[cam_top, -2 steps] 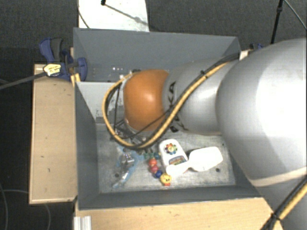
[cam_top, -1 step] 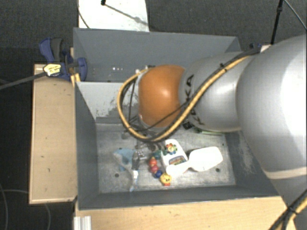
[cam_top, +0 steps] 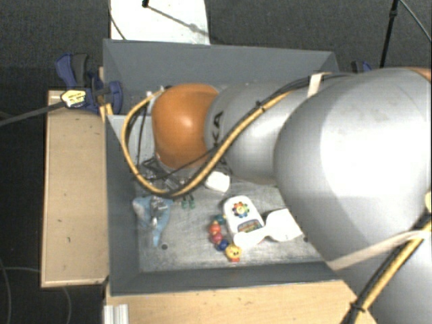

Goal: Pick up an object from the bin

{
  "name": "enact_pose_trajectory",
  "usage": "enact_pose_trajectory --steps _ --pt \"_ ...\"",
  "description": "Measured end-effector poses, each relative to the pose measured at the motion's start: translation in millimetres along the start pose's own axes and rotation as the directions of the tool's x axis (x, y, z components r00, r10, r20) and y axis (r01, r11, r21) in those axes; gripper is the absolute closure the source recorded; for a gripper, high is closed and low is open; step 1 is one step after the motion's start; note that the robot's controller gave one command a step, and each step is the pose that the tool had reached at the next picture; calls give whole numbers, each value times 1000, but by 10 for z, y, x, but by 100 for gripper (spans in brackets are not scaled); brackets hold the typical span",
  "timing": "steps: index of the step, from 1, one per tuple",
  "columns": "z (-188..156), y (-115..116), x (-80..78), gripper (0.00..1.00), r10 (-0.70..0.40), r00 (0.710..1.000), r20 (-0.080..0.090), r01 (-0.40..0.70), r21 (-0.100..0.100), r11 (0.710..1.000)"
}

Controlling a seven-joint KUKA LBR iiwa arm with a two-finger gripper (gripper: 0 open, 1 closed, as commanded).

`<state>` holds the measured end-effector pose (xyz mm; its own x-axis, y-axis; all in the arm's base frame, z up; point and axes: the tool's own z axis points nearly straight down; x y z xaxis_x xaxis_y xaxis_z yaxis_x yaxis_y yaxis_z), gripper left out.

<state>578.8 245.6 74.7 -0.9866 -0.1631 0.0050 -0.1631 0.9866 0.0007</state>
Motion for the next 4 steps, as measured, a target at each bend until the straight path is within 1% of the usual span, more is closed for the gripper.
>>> enact_pose_trajectory --steps 1,2,3,4 --pt "0 0 0 100 0 1000 0 0 0 1000" --pt "-382 -22 52 100 9 1000 0 -9 1 1000" --pt "-669 -204 15 100 2 1000 16 -2 -2 1000" --pt "-751 -150 196 100 7 1000 -5 -7 4 1000"
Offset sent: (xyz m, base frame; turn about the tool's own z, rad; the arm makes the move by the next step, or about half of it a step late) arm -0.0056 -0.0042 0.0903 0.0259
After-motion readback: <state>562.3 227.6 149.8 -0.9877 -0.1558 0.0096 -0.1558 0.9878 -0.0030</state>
